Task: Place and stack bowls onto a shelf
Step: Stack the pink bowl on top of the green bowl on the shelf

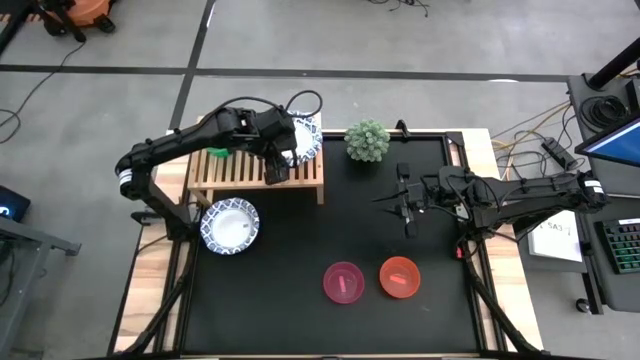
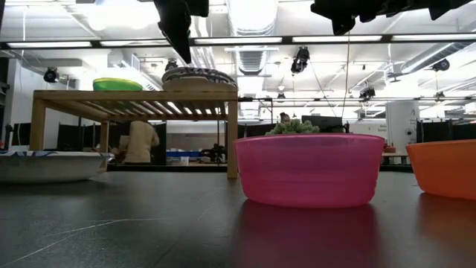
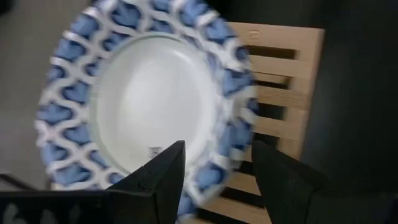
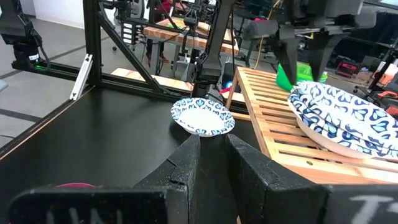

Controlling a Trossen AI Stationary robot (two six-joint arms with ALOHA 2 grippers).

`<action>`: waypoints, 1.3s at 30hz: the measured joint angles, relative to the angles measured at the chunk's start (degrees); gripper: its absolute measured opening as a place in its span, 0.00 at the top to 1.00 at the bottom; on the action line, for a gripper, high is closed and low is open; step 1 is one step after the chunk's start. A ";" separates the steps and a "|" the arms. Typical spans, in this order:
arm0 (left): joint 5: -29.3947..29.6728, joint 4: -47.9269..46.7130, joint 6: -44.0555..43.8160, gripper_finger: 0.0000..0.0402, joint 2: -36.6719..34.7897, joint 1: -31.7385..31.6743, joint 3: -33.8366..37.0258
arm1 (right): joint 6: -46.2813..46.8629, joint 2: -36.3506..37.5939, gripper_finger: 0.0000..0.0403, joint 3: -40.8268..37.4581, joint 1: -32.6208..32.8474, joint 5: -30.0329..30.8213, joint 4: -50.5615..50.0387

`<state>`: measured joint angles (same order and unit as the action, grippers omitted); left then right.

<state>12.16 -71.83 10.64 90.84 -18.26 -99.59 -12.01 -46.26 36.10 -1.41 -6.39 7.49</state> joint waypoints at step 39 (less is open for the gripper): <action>0.87 35.72 -24.23 0.72 -24.29 36.02 40.26 | 12.93 -9.13 0.83 0.19 0.00 0.44 4.36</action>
<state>13.04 -36.11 -13.59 66.55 17.76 -59.33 0.92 -55.39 36.29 -1.41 -5.95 11.85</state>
